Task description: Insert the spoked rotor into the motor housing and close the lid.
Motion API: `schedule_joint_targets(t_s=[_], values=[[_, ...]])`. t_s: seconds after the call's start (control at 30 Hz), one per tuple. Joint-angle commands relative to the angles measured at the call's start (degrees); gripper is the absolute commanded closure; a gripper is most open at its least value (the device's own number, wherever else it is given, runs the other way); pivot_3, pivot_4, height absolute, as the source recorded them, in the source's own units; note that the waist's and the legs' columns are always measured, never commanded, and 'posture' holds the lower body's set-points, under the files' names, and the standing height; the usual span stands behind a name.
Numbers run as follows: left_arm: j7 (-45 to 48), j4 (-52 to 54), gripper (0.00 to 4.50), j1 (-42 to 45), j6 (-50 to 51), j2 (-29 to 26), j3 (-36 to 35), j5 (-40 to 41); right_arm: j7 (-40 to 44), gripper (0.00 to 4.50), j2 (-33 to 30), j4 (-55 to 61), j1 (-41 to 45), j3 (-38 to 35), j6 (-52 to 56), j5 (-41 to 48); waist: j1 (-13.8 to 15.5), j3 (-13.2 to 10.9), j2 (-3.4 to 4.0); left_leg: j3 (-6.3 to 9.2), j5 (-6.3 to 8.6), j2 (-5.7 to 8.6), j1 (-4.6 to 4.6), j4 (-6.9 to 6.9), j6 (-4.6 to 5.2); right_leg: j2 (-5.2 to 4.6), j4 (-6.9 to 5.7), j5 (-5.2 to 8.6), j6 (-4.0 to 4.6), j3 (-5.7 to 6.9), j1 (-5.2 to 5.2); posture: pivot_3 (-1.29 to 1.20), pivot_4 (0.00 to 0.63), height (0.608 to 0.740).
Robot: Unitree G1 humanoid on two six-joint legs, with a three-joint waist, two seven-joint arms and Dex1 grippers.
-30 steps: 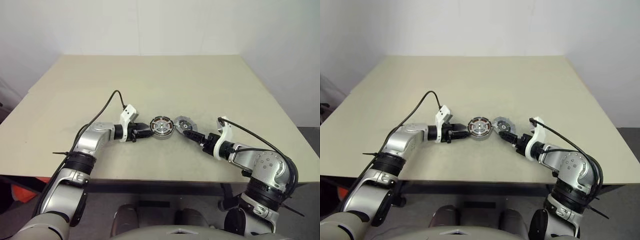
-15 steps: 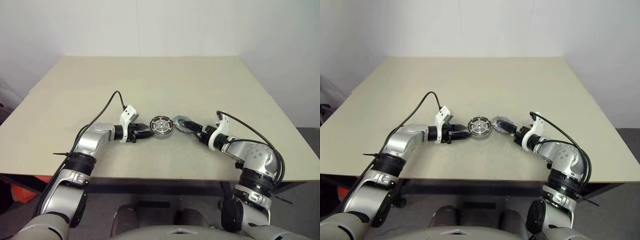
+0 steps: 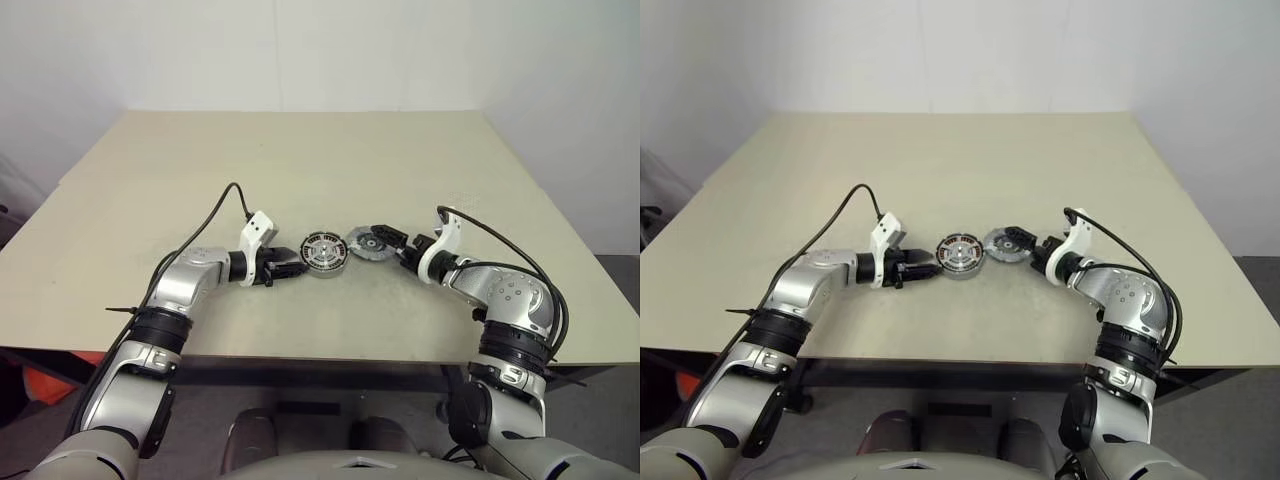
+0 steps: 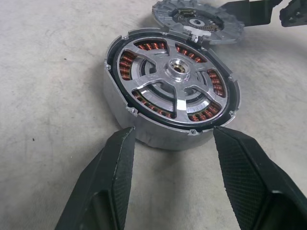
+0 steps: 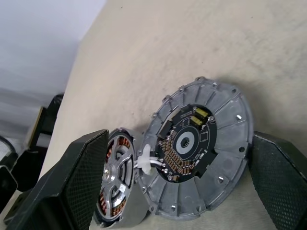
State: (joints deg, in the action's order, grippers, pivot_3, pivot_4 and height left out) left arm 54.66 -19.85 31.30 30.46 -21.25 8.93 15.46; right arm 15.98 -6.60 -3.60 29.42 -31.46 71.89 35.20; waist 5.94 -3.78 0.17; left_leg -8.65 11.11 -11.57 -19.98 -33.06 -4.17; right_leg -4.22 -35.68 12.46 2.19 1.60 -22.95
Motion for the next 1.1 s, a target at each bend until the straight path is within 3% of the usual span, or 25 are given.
schedule_joint_targets(t_s=[0.03, 0.37, 0.83, 0.97, 1.1], values=[[-1.72, 0.00, 1.77, 1.02, -0.73, -0.20, -2.24, 0.09, 0.45, 0.04, -0.31, 3.99, 2.41, 1.34, 1.80, 4.08, 0.00, 0.00, 0.00, 0.00, 0.00, 0.00, 0.00, 0.00, -0.01, 0.00, 0.00, 0.00, 0.00, 0.00, 0.00, 0.00, 0.000, 0.740], [-2.47, -0.93, 1.77, 1.03, -1.02, 0.14, -2.79, -0.15, 2.91, 0.04, -1.88, 3.23, 4.01, 9.16, -3.36, 3.28, 0.00, 0.00, 0.00, 0.00, 0.00, -0.01, -0.01, 0.00, 0.00, 0.00, 0.03, 0.00, 0.00, 0.01, -0.01, 0.00, 0.000, 0.740], [-4.08, -1.58, 1.77, 1.36, -1.50, 0.06, -3.79, -0.35, 2.82, 0.04, 2.26, -1.74, 6.30, 18.56, -10.93, 0.70, -0.06, 0.00, 0.00, 0.02, 0.01, -0.01, -0.09, 0.00, 0.02, 0.00, 0.05, 0.00, 0.01, 0.02, -0.09, 0.00, 0.000, 0.740], [-4.42, -1.42, 1.77, 1.13, -1.43, -0.07, -3.94, -0.21, 2.97, 0.04, 1.28, -1.16, 5.95, 20.21, -11.35, -0.10, -0.11, 0.00, 0.00, 0.03, 0.03, -0.01, -0.09, 0.00, 0.05, 0.01, 0.09, 0.00, 0.01, 0.02, -0.09, 0.00, 0.000, 0.740], [-4.25, -1.46, 1.77, 1.12, -1.32, 0.00, -3.97, 0.02, 5.66, 0.04, -2.35, 2.71, 4.36, 26.35, -16.33, -4.53, -0.09, 0.00, 0.00, 0.02, 0.03, -0.01, -0.10, 0.03, 0.05, 0.01, 0.13, 0.00, 0.01, 0.04, -0.09, 0.00, 0.000, 0.740]])
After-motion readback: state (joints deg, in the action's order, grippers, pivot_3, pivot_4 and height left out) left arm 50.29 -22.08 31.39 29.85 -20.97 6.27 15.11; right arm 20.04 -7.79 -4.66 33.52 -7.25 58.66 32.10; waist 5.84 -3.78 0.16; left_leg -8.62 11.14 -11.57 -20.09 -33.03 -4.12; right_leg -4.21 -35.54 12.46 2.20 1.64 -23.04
